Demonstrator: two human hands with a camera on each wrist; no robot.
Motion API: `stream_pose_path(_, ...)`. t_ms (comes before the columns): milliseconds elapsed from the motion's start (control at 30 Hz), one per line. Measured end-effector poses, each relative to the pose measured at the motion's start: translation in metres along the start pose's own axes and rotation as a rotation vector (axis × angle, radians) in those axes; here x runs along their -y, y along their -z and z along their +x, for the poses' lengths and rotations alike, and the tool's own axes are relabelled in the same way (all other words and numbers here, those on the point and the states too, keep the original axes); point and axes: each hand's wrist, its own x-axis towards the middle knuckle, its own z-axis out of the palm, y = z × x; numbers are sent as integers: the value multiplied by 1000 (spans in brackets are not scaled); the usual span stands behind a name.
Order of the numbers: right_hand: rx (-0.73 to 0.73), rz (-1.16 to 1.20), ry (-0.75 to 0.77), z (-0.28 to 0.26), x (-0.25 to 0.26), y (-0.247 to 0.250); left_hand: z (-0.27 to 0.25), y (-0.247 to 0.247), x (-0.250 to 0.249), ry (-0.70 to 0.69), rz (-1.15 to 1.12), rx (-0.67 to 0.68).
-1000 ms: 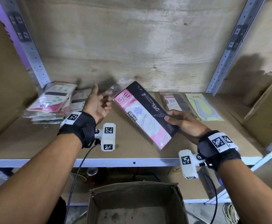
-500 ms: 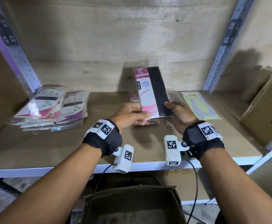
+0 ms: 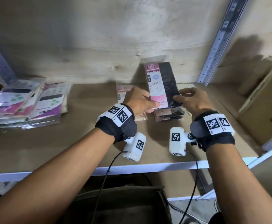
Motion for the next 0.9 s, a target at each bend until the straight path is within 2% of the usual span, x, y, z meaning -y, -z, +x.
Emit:
stream_pose_path(133, -27, -116, 25, 3, -8, 9, 11, -15, -3, 80, 3, 38)
stream_pose_path(433, 41, -233, -13, 2, -18, 9, 9, -23, -3, 158, 62, 26)
stream_pose_path(900, 62, -255, -31, 4, -22, 11, 14, -24, 9, 84, 109, 15)
